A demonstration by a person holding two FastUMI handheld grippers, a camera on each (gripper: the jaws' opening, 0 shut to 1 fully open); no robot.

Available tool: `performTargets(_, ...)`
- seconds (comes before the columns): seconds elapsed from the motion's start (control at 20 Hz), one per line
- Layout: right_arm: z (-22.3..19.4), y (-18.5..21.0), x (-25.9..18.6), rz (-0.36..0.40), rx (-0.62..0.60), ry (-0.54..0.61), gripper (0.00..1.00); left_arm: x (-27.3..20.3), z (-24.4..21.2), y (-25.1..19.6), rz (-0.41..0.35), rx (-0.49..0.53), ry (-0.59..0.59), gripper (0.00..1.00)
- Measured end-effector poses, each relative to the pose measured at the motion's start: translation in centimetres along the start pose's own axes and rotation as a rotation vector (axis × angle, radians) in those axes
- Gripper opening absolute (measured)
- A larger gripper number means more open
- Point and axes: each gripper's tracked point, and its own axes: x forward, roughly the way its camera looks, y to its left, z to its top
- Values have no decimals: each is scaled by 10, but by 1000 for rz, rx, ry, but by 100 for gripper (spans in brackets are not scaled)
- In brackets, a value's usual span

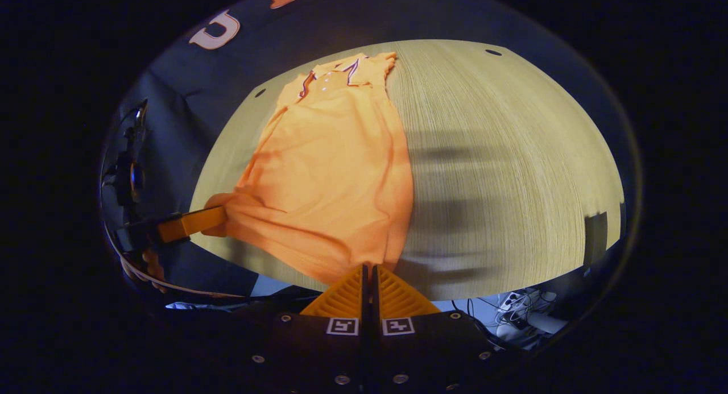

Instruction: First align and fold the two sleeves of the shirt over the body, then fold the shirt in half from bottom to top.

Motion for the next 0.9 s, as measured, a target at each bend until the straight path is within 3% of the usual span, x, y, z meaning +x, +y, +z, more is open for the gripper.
performTargets(0.1,4,-26,2,-107,-33,-30,1,-1,-5,1,4,1,10,1)
performTargets(0.35,-17,-28,10,-112,32,33,1,2,-11,3,11,2,26,1)
performTargets(0.5,-26,-25,21,-109,-1,48,56,4,-16,5,15,2,37,1)
performTargets(0.55,-28,-26,25,-126,-14,55,63,4,-18,5,17,3,42,1)
performTargets(0.6,-31,-27,28,-141,-42,74,80,4,-19,6,18,3,46,1)
performTargets(0.65,-25,-24,34,-147,-68,37,82,6,-20,7,19,2,48,1)
performTargets(0.75,-18,-31,35,-221,-152,22,78,5,-21,7,18,1,51,2)
performTargets(0.8,-16,-33,35,-244,-179,19,46,5,-21,7,16,1,55,1)
performTargets(0.9,-20,-19,38,-181,-161,39,13,4,-20,6,15,3,49,1)
